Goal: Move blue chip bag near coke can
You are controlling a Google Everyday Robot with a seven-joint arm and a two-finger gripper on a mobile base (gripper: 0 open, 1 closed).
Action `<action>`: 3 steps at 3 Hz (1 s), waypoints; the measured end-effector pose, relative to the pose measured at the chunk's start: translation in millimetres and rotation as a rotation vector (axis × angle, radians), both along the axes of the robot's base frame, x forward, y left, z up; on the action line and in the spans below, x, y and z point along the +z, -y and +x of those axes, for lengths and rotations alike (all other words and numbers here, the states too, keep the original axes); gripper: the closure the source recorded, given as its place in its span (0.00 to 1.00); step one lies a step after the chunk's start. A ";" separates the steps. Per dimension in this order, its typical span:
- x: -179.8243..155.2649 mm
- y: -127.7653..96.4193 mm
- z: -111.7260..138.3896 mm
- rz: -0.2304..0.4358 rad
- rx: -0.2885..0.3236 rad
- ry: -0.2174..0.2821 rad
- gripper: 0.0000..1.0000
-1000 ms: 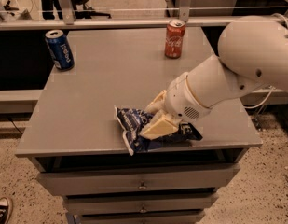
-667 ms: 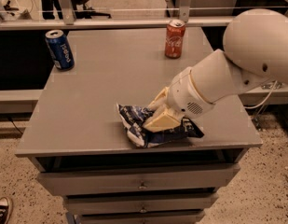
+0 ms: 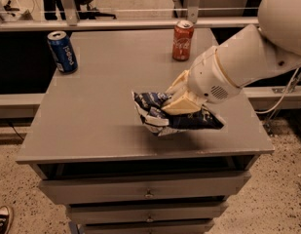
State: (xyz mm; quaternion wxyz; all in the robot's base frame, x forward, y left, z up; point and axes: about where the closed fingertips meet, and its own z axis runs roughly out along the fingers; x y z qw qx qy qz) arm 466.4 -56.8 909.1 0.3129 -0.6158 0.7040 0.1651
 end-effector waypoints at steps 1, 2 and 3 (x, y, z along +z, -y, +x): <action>29.1 22.8 13.9 0.003 -0.038 0.054 1.00; 29.1 22.7 13.9 0.003 -0.038 0.054 1.00; 33.7 29.5 30.4 -0.013 -0.018 0.113 1.00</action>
Offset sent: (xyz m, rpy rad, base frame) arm 0.0110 -0.0199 0.0219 0.0003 -0.0406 -0.0319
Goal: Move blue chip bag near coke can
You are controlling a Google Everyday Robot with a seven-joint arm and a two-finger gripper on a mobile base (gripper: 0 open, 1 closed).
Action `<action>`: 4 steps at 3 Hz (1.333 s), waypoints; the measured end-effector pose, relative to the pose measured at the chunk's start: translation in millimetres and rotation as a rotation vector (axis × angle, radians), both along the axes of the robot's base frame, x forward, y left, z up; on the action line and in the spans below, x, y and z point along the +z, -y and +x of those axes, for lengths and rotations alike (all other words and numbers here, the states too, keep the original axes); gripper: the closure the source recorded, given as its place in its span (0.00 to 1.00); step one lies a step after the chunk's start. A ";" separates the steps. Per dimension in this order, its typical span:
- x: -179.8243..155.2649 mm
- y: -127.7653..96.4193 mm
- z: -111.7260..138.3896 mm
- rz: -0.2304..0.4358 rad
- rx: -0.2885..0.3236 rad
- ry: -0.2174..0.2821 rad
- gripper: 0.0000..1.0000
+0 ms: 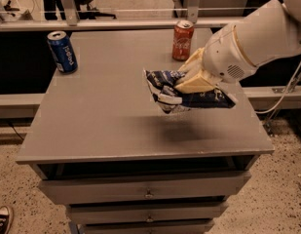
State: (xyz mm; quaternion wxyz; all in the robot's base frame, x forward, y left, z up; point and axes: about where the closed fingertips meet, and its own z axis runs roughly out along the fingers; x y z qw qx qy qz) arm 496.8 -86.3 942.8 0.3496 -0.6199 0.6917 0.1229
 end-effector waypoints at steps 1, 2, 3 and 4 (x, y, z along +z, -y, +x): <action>10.7 13.4 28.3 -0.049 0.028 0.095 1.00; 15.9 28.9 59.6 -0.122 0.078 0.184 1.00; 10.1 51.1 95.6 -0.195 0.145 0.231 1.00; -9.7 74.6 133.3 -0.198 0.214 0.209 1.00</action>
Offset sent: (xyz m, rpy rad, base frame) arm 0.1046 -0.0540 0.0228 -0.2248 -0.3075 0.1448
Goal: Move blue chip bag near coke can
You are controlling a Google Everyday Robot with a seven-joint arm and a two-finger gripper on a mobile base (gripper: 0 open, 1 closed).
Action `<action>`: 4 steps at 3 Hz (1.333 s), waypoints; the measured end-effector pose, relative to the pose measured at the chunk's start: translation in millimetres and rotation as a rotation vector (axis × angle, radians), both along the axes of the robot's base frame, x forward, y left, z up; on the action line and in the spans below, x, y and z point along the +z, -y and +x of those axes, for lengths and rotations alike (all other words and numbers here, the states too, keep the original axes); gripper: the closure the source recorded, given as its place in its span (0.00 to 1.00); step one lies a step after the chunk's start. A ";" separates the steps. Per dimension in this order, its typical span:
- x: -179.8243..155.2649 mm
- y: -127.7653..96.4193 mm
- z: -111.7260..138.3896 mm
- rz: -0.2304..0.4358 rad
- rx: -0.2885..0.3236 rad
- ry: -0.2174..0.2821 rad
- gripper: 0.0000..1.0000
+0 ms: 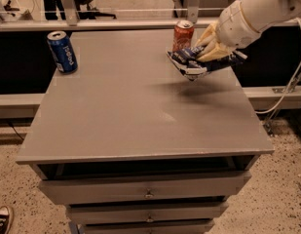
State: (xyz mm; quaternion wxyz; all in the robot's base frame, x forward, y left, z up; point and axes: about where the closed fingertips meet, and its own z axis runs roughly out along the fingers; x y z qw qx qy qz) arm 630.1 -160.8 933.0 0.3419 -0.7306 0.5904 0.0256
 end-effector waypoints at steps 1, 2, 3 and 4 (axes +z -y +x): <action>-23.0 13.2 28.6 0.010 0.055 -0.047 1.00; -23.6 27.8 55.2 0.031 0.075 -0.034 1.00; -13.2 36.2 74.2 0.046 0.070 0.011 1.00; -15.2 38.2 85.8 0.058 0.068 0.021 1.00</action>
Offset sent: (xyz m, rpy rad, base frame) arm 0.1021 -0.0620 0.0050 0.0572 -0.0188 0.0844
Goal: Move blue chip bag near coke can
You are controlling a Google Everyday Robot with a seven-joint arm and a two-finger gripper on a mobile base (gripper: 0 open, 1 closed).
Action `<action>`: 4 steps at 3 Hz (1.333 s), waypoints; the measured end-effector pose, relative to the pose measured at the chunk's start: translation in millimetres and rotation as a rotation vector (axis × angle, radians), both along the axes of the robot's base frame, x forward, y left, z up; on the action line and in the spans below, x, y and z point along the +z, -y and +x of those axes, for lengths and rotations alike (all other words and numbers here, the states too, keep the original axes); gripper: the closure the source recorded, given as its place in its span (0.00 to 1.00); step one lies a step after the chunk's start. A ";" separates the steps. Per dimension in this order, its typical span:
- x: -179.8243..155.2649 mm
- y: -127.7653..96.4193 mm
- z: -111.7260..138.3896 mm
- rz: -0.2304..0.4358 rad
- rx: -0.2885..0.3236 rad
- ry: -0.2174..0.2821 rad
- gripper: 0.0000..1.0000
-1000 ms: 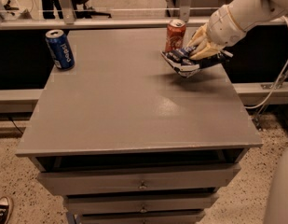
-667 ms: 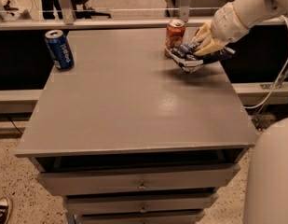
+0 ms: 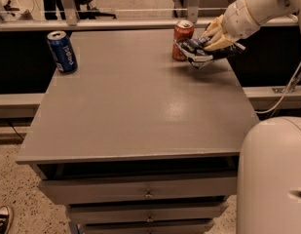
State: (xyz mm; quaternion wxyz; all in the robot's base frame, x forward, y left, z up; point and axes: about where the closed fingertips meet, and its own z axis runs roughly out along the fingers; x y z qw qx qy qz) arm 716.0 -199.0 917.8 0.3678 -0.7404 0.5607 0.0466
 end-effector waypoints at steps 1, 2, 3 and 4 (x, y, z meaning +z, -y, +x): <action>-10.6 -3.0 8.8 0.011 0.003 -0.013 0.83; -19.5 -6.6 15.5 0.027 0.003 -0.023 0.61; -26.2 -11.2 18.8 0.039 0.008 -0.035 0.37; -31.6 -17.2 19.1 0.051 0.019 -0.050 0.13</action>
Offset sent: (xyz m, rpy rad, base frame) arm 0.0304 -0.0034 -0.0167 0.0390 0.0422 0.0077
